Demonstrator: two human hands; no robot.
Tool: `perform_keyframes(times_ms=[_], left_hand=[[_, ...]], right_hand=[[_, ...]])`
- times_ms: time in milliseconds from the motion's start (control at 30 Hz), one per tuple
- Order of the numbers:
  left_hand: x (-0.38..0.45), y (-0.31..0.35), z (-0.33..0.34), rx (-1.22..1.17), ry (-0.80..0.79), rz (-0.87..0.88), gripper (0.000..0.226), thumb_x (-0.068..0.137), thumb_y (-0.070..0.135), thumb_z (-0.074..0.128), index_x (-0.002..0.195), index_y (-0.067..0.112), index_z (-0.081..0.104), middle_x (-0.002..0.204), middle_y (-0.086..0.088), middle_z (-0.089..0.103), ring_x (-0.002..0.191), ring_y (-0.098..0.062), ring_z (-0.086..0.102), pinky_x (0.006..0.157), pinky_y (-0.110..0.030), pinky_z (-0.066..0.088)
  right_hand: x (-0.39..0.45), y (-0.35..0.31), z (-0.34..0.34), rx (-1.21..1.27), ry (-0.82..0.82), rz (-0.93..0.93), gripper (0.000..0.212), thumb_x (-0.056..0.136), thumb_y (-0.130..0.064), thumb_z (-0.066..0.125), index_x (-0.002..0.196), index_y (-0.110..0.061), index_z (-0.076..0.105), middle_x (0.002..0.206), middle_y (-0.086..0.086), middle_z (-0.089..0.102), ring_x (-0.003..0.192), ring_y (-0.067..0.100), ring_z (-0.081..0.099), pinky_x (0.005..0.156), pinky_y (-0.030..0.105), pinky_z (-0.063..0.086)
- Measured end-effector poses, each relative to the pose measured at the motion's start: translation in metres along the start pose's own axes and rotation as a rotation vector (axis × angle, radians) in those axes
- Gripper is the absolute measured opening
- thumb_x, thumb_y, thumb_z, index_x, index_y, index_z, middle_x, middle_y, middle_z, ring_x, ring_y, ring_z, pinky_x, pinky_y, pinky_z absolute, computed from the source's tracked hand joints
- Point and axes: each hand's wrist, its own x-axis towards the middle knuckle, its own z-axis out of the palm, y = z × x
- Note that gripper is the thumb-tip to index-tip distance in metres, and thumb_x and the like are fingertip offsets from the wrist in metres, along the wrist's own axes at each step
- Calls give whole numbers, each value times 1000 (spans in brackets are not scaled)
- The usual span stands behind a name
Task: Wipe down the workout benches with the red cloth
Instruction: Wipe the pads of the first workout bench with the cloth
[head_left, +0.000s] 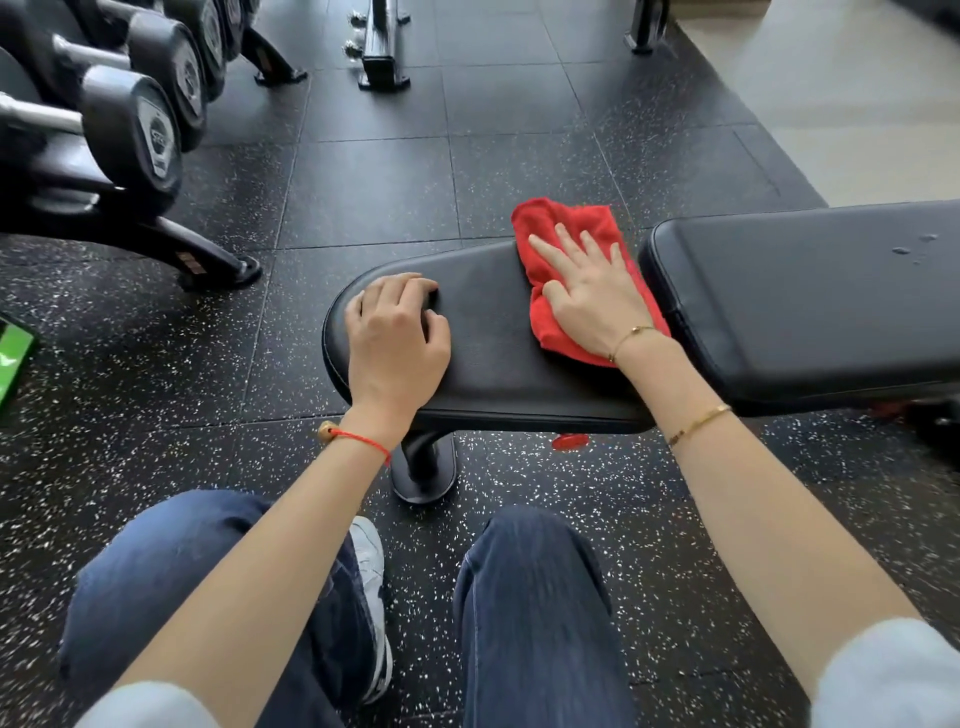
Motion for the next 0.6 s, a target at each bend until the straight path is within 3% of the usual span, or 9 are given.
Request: perform_keyframes(times_ms=[200, 433, 600], left_hand=[[0, 0, -1, 5, 1, 5, 32, 87, 18, 53, 118, 18, 63, 128, 1, 62, 124, -23, 50, 110, -38, 29], [0, 0, -4, 22, -37, 9, 34, 88, 18, 50, 119, 17, 61, 129, 1, 60, 124, -23, 49, 110, -38, 29], [1, 0, -3, 18, -33, 16, 34, 86, 18, 51, 118, 17, 61, 129, 1, 61, 124, -24, 49, 109, -38, 29]], right_hand=[[-57, -13, 9, -48, 28, -173, 58, 95, -39, 39, 149, -44, 19, 161, -11, 14, 150, 19, 9, 120, 53, 0], [-25, -9, 3, 15, -14, 11, 54, 97, -38, 32, 148, -47, 19, 161, -14, 9, 150, 21, 3, 118, 56, -5], [-1, -30, 5, -27, -25, 42, 54, 97, -40, 32, 149, -45, 19, 162, -8, 7, 149, 26, 8, 119, 52, 3]])
